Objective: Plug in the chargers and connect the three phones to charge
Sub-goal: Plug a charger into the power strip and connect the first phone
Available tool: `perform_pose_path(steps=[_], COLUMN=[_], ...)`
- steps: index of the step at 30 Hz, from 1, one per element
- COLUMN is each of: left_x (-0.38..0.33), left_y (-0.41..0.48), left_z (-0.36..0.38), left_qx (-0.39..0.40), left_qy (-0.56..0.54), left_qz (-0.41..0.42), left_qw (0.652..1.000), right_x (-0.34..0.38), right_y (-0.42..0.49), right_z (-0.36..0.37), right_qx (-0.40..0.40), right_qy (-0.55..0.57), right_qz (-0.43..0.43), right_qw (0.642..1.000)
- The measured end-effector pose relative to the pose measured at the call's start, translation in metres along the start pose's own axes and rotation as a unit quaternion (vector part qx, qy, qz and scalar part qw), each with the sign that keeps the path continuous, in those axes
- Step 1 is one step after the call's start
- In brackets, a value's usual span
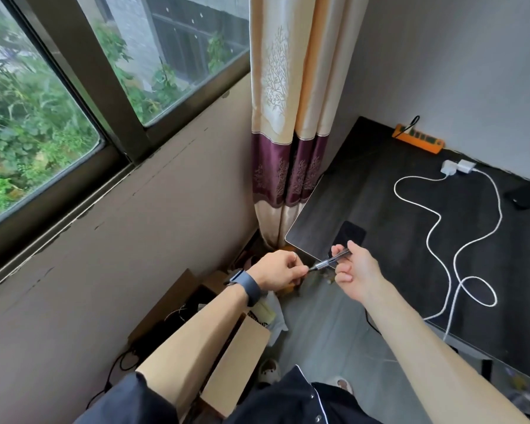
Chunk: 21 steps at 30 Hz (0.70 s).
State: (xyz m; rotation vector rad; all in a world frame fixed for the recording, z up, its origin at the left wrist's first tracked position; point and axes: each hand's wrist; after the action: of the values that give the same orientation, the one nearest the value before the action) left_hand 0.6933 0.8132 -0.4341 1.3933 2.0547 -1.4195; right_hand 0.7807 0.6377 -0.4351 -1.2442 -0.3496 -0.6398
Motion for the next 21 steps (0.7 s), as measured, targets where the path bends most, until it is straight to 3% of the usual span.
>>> perform_pose_path(steps=[5,9,12,15,21], left_x=[0.031,0.037,0.021,-0.007,-0.052], left_y=[-0.003,-0.002,0.003,0.005,0.008], left_z=[-0.010,-0.007,-0.007,-0.016,-0.016], left_qx=[0.052,0.054,0.028,-0.038,-0.020], left_qy=[0.033,0.066,-0.038,-0.184,-0.196], left_qz=[-0.051,-0.052,-0.035,0.019,0.080], left_qw=[0.997,0.995,0.998,0.982,0.977], right_x=[0.014,0.005,-0.006,-0.012,-0.013], right_y=[0.006,0.001,-0.010,-0.020,-0.032], right_z=[-0.006,-0.009,-0.016,-0.022,-0.038], right_qx=[-0.050,0.013,0.082,0.099,0.122], right_qy=[-0.018,-0.152,-0.228,-0.285,-0.324], right_qz=[-0.107,-0.178,-0.206,-0.242,-0.255], right_qw=[0.993,0.972,0.948,0.922,0.903])
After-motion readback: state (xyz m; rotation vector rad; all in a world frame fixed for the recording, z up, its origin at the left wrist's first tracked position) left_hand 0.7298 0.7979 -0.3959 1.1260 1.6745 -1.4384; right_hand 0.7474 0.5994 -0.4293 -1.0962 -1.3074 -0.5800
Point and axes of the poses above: each hand's wrist, its own y-axis towards the middle knuckle, its own z-axis out of the palm, x = y × z, and after that the axes turned 5 degrees about -z, right-handed
